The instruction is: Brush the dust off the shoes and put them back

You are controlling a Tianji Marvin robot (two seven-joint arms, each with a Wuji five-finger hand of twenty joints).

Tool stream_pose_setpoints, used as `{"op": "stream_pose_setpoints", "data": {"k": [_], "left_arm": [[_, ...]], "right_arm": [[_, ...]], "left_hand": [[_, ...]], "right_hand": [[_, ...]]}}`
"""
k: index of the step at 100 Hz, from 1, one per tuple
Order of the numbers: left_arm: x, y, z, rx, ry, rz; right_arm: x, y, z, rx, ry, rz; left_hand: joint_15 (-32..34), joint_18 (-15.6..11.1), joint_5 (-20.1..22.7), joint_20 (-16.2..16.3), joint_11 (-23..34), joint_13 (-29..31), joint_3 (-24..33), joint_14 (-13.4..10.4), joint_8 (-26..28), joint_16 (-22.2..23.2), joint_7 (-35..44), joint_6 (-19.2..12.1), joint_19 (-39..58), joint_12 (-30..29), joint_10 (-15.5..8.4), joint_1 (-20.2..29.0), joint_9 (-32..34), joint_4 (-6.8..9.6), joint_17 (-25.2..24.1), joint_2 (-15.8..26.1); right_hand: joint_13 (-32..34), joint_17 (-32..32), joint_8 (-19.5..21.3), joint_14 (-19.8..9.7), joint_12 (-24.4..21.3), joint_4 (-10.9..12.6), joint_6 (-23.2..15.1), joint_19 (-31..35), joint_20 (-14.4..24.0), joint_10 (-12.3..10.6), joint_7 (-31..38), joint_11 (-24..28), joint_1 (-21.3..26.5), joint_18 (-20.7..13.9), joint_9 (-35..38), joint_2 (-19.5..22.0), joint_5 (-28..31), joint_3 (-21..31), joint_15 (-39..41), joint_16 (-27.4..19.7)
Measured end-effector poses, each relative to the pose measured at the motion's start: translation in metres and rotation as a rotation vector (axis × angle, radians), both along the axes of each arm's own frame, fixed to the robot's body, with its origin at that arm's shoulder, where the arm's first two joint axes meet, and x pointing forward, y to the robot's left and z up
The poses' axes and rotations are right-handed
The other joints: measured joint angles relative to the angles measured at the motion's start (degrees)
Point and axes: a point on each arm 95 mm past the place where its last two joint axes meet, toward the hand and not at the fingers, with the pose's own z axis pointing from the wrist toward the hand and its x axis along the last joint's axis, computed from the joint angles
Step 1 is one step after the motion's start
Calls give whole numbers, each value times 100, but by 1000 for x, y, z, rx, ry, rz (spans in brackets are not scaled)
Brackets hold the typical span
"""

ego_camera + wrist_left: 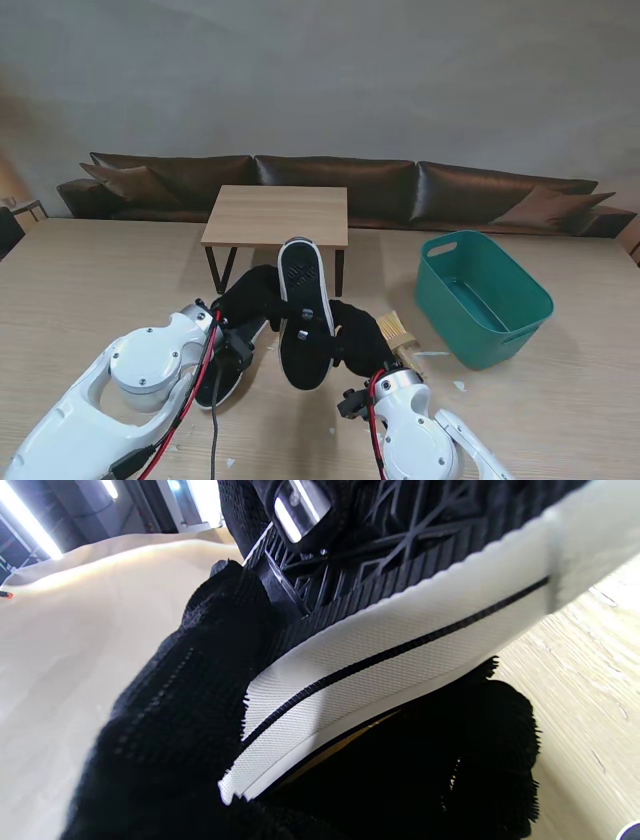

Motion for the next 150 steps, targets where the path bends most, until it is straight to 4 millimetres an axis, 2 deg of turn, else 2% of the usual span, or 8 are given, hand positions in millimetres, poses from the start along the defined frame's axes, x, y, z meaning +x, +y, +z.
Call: {"op": "stream_pose_setpoints", "data": {"k": [8,25,42,59,70,89,110,150], "left_arm": [[0,0,-3,4,9,1],[0,0,-6,11,20,6],[-1,0,-7,18,18,18],[-6,2,-9,19,33,35],[-10,5,-10,25,45,47],[-16,10,-11,23,58,86],[-16,16,-10,77,26,113],[-24,30,0,127,-62,158]], "right_arm": [[0,0,-1,4,2,1],[1,0,-3,16,14,9],[-2,2,-8,117,83,-8],[-8,5,-14,198,143,-29],[-12,7,-18,234,172,-39],[-13,8,-23,265,199,-41],[-14,7,-32,266,223,-39],[-15,2,-51,248,264,-70]], "left_hand": [[0,0,2,3,0,0,-10,-1,0,0,0,0,0,0,-10,0,0,0,-17,0],[-7,0,3,77,0,-14,-128,-39,0,-7,0,0,1,-2,-35,0,-41,0,-194,0],[30,-138,3,93,-41,-369,-331,-208,0,41,-270,-19,-83,-27,-63,17,-408,0,-722,43],[-449,-264,4,156,-291,-1141,-713,-124,-271,-247,-1642,-127,-932,-1472,19,90,-1030,5,-1531,228],[-1144,-287,15,86,-585,-1754,-814,70,-651,-728,-3238,-132,-1644,-1964,90,84,-1482,5,-2054,360],[-2377,-376,-34,-391,-1196,-2815,-253,274,-1554,-1658,-4778,-192,-3218,-2851,179,-391,-2344,209,-2740,996],[-2902,-441,-252,-557,-1443,-3323,123,274,-2113,-2217,-5055,-333,-4470,-3551,200,-391,-2956,502,-2859,1452],[-3192,-442,-457,-337,-1544,-3702,183,273,-2440,-2438,-5182,-1090,-5720,-3836,249,-553,-3284,575,-2623,1689]], "right_hand": [[424,0,-277,-203,54,-280,2,257,-87,46,95,-71,232,2,502,-229,374,0,340,113],[587,1,-271,-312,390,-337,62,534,-129,142,95,-95,252,2,979,-730,748,346,1167,487],[611,1,204,-239,805,-338,190,706,-229,254,95,-102,276,7,1131,-1012,939,532,1905,758],[697,1,522,-130,1079,-340,242,778,-229,299,95,-105,327,199,1322,-1255,1147,532,2343,934],[697,1,584,-90,1188,-399,248,779,-229,318,95,-105,338,269,1369,-1310,1167,532,2435,966],[700,1,629,-60,1281,-402,265,779,-229,329,95,-104,340,273,1425,-1323,1236,532,2449,993],[761,1,708,4,1298,-402,299,779,-229,342,95,-128,349,273,1584,-1397,1383,534,2498,996],[767,1,723,141,1465,-402,384,779,-229,434,95,-132,455,274,1685,-1518,1535,536,2500,1051]]}}
